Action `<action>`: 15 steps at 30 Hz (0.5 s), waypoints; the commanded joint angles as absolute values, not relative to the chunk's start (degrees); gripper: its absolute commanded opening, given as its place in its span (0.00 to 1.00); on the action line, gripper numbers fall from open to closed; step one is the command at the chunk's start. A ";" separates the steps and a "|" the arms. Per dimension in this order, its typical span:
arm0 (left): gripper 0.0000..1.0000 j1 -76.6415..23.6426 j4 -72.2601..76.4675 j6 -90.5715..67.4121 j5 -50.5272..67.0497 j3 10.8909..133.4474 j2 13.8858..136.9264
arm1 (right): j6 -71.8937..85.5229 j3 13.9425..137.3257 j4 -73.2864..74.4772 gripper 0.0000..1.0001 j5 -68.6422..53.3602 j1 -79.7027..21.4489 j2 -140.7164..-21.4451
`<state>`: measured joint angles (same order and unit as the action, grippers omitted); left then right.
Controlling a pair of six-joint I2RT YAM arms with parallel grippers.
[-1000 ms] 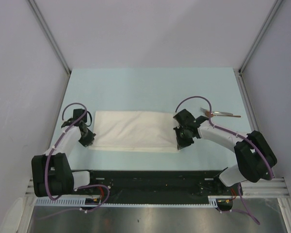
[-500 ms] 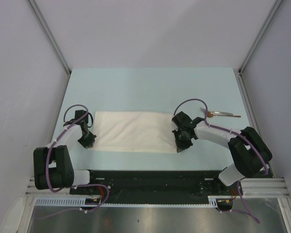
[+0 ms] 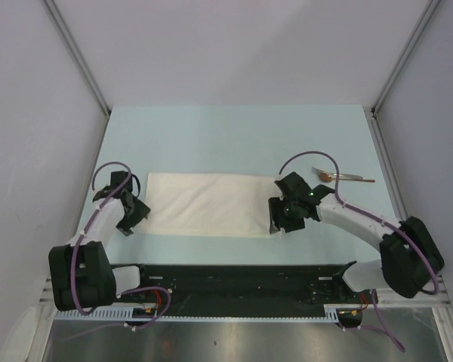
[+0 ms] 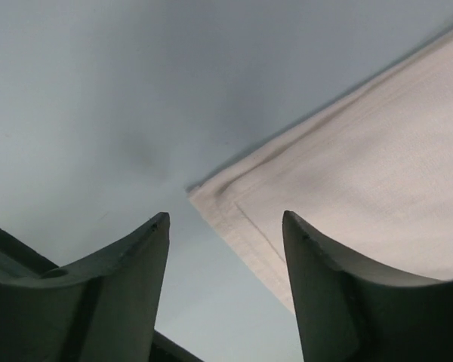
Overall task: Fold the napkin into a case and place the utensils inside
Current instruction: Fold and flatten the napkin at the center of the board.
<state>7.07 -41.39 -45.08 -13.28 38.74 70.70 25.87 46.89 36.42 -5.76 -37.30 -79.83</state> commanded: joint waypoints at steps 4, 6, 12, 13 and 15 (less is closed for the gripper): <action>0.70 7.65 -46.23 -44.04 -14.50 42.10 63.29 | 30.14 41.15 33.94 0.66 -14.12 -27.18 -66.54; 0.67 7.65 -44.39 -42.81 -14.15 41.58 61.09 | 33.56 38.68 29.46 0.63 -17.82 -24.88 -65.83; 0.61 7.73 -43.59 -40.17 -10.03 41.13 65.72 | 42.87 33.67 22.77 0.52 -16.62 -25.49 -66.53; 0.61 7.82 -44.03 -40.25 -9.50 41.65 66.70 | 43.50 33.14 22.24 0.51 -16.52 -25.58 -66.62; 0.61 7.74 -44.38 -40.43 -9.23 41.84 68.46 | 44.73 32.00 21.71 0.50 -15.91 -25.84 -67.06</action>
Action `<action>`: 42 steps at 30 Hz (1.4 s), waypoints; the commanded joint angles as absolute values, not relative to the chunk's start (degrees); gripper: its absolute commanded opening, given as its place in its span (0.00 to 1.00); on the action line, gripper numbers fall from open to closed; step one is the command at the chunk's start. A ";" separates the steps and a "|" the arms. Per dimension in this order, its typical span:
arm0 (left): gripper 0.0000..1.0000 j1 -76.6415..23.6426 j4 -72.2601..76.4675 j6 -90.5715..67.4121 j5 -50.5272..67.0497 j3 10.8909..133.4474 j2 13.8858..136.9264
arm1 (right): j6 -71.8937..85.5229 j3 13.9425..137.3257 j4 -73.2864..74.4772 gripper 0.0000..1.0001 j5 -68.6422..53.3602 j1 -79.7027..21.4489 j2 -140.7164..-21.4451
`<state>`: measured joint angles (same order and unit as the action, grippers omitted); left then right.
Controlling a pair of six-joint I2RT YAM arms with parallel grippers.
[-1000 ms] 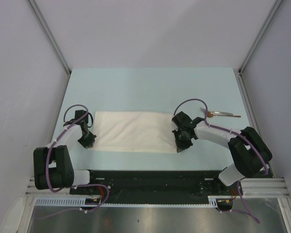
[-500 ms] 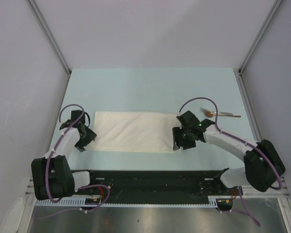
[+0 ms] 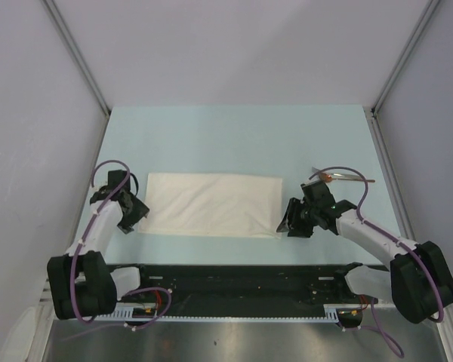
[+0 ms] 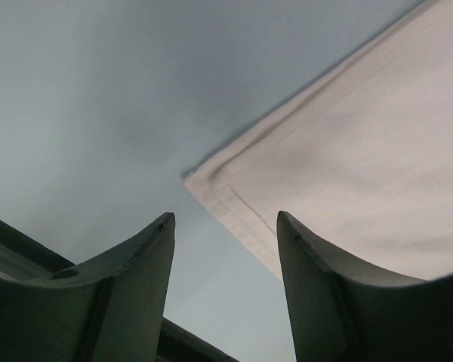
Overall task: Fold the napkin into a case and place the utensils inside
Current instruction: Fold and flatten the napkin at the center of the board.
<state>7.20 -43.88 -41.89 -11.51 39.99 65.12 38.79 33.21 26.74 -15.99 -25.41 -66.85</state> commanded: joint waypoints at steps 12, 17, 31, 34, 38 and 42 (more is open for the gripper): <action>0.58 9.23 -43.51 -42.71 -11.34 39.99 71.72 | 47.64 27.60 17.49 0.48 -13.89 -27.86 -70.13; 0.50 10.11 -41.57 -42.36 -11.16 39.64 72.85 | 47.29 27.60 17.40 0.46 -12.83 -27.95 -70.49; 0.39 10.55 -38.41 -42.89 -10.81 39.29 77.43 | 47.02 27.95 17.49 0.43 -12.13 -29.00 -69.17; 0.35 10.63 -37.09 -43.24 -10.37 38.58 77.08 | 46.67 28.04 17.49 0.43 -12.22 -29.27 -69.26; 0.31 10.55 -35.77 -43.16 -10.63 38.41 77.17 | 46.41 28.04 17.58 0.43 -11.95 -29.36 -69.08; 0.23 10.55 -34.98 -43.33 -10.28 38.41 77.17 | 46.23 28.04 17.67 0.43 -12.04 -29.53 -68.91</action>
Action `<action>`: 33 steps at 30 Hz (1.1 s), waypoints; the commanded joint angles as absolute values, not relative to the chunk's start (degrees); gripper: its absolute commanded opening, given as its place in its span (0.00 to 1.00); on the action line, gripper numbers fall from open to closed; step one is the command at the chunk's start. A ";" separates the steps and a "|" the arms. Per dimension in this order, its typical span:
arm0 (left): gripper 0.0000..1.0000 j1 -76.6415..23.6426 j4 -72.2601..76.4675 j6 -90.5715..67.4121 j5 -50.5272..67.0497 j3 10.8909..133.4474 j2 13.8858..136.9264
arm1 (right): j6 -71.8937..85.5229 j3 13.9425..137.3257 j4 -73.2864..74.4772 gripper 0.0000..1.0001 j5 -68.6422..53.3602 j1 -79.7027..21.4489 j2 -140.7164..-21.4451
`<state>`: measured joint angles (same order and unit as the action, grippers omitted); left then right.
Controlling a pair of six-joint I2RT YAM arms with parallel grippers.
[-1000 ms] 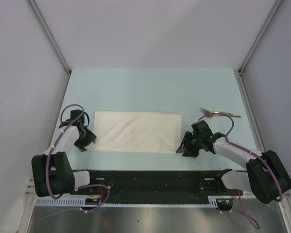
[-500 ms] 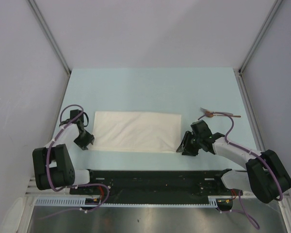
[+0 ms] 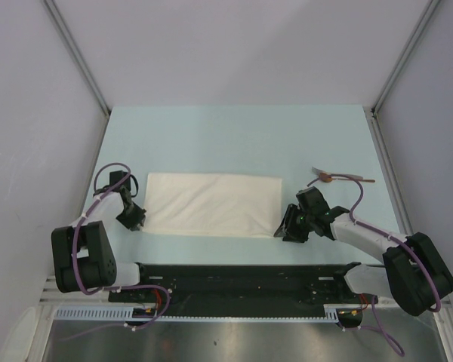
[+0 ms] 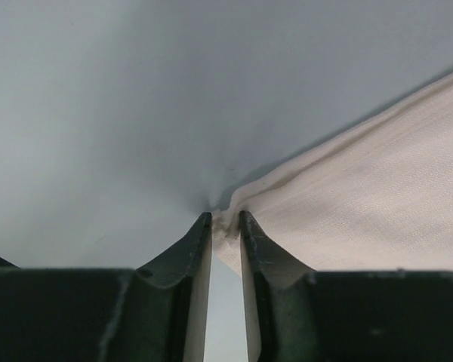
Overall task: Fold the napkin into a case and place the utensils inside
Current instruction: Fold and flatten the napkin at the center of the board.
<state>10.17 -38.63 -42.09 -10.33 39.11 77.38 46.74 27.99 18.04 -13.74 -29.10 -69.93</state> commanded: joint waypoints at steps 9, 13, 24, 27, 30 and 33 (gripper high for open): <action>0.30 10.63 -39.98 -43.07 -10.99 41.13 76.82 | 44.82 28.74 18.46 0.43 -12.13 -29.44 -69.17; 0.33 10.63 -42.01 -43.16 -9.58 42.19 74.36 | 44.74 28.48 18.11 0.43 -12.30 -29.53 -69.52; 0.29 10.63 -40.52 -43.51 -9.49 41.13 75.05 | 44.30 28.39 18.19 0.43 -12.74 -29.44 -69.52; 0.28 10.55 -39.11 -43.51 -8.88 40.34 76.29 | 44.21 28.21 18.37 0.43 -12.74 -29.36 -69.17; 0.28 10.55 -37.88 -43.59 -7.91 39.46 77.17 | 44.38 28.21 18.37 0.44 -12.57 -29.36 -68.82; 0.27 10.55 -37.00 -43.59 -8.35 39.11 78.22 | 44.47 28.12 18.28 0.43 -12.74 -29.36 -68.73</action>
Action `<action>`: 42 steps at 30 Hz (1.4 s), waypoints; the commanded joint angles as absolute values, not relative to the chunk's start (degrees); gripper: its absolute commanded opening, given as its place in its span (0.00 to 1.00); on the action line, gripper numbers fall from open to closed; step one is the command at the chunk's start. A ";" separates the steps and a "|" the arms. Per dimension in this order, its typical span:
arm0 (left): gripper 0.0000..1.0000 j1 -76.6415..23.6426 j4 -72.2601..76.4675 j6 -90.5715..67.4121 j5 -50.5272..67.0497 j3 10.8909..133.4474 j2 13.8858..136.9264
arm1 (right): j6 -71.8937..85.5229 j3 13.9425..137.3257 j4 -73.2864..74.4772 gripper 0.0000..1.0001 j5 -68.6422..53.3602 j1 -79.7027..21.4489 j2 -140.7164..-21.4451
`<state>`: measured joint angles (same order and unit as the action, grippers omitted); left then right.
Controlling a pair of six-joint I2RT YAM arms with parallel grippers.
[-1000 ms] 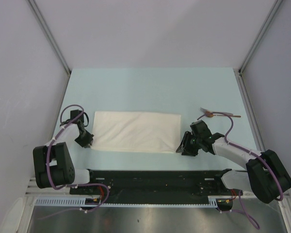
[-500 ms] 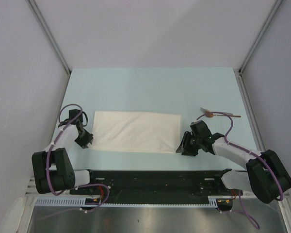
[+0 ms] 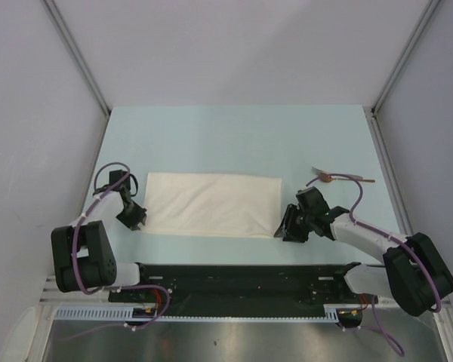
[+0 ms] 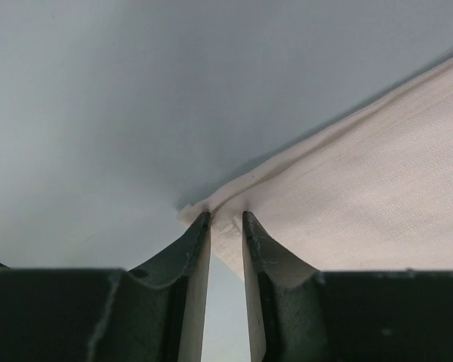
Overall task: Fold the napkin into a case and place the utensils inside
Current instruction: Fold and flatten the napkin at the center of the board.
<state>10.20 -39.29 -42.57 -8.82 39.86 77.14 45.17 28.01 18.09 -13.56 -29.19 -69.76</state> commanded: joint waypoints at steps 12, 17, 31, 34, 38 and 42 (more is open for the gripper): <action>0.00 10.55 -39.37 -42.89 -11.16 40.69 73.57 | 44.56 28.30 18.19 0.43 -12.92 -29.44 -69.08; 0.00 10.55 -41.92 -43.15 -12.57 41.57 70.84 | 44.39 28.30 18.28 0.43 -12.75 -29.36 -68.99; 0.00 10.55 -42.10 -44.21 -13.10 39.46 71.37 | 45.00 27.69 17.67 0.43 -14.41 -29.53 -69.70; 0.00 10.55 -41.92 -44.03 -12.75 39.46 71.54 | 45.79 27.16 16.70 0.42 -14.24 -29.62 -70.22; 0.00 10.46 -41.92 -43.95 -12.48 39.46 71.46 | 47.02 26.72 14.51 0.36 -15.12 -29.71 -71.89; 0.00 10.55 -41.66 -43.68 -12.48 39.55 71.37 | 48.51 26.28 12.22 0.28 -16.70 -29.27 -73.29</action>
